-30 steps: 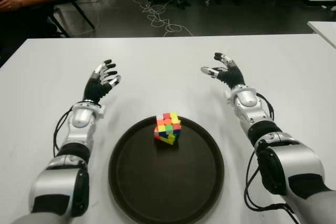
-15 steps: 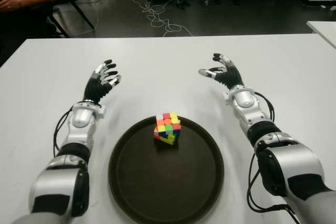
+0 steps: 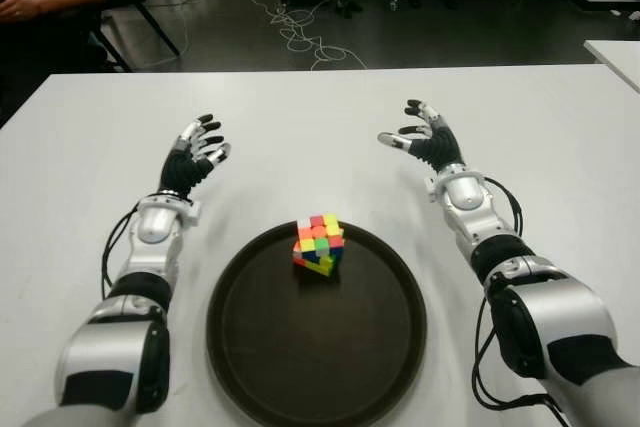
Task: Pick up the Rubik's Cube and put it in the plate
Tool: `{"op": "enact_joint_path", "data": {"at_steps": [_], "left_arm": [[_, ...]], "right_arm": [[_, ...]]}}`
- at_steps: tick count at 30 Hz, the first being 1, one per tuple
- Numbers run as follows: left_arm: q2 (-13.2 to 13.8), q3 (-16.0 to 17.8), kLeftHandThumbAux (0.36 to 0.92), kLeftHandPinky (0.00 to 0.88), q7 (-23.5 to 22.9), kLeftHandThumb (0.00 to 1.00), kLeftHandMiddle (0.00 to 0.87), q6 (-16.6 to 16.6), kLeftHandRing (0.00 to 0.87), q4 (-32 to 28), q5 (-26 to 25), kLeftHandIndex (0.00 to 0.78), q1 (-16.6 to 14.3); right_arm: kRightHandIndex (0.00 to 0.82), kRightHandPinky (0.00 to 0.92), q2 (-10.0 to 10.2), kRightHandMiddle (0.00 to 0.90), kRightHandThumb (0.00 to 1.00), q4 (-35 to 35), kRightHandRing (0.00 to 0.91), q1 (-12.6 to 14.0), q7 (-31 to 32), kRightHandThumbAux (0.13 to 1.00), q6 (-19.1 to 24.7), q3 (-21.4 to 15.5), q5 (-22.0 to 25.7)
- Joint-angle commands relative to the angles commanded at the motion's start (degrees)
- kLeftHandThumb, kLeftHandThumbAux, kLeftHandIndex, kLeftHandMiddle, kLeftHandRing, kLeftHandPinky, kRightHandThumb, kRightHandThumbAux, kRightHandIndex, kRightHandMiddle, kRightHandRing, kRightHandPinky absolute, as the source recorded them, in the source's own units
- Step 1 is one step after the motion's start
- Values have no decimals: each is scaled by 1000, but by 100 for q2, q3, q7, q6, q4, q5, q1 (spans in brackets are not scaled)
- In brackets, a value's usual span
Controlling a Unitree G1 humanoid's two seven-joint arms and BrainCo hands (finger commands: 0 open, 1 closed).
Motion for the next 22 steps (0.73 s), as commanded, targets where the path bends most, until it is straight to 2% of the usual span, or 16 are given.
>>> {"op": "enact_joint_path", "data": {"at_steps": [11, 22], "left_arm": [[16, 63, 689, 187, -71, 228, 143, 14, 151, -22, -80, 79, 17], [44, 65, 692, 178, -43, 234, 148, 82, 153, -16, -63, 78, 18]], "right_arm": [[149, 332, 77, 239, 26, -246, 277, 269, -355, 730, -327, -72, 69], [153, 343, 124, 245, 28, -318, 287, 371, -612, 744, -112, -193, 167]]}}
